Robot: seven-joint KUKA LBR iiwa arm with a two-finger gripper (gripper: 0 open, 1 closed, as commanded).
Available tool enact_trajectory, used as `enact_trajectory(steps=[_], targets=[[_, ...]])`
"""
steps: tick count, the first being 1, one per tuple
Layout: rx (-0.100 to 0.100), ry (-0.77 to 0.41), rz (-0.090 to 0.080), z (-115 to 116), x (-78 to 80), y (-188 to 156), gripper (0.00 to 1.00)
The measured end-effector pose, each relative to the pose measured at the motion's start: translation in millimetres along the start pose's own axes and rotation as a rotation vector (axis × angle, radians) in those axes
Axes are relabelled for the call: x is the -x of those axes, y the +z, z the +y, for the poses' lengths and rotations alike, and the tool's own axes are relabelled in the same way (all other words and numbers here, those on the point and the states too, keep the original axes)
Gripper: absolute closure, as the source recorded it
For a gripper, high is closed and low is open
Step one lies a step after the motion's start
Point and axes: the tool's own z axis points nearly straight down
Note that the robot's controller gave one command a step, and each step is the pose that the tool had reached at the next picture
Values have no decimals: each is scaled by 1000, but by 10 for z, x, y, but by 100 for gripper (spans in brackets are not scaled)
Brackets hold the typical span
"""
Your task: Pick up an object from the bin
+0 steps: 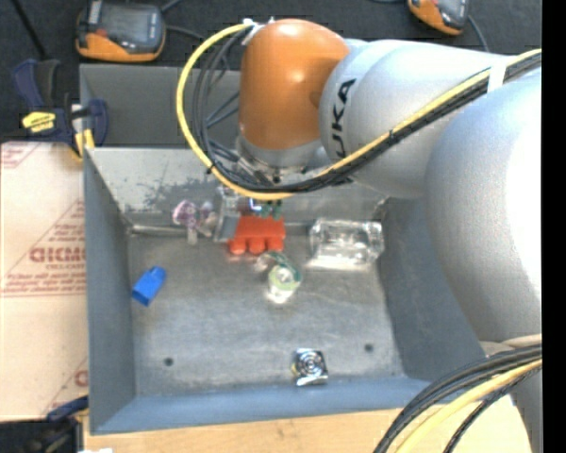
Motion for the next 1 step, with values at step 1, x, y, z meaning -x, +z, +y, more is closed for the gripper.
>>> enact_trajectory(steps=[1], targets=[[0,47,0,-186,-74,-527,100]])
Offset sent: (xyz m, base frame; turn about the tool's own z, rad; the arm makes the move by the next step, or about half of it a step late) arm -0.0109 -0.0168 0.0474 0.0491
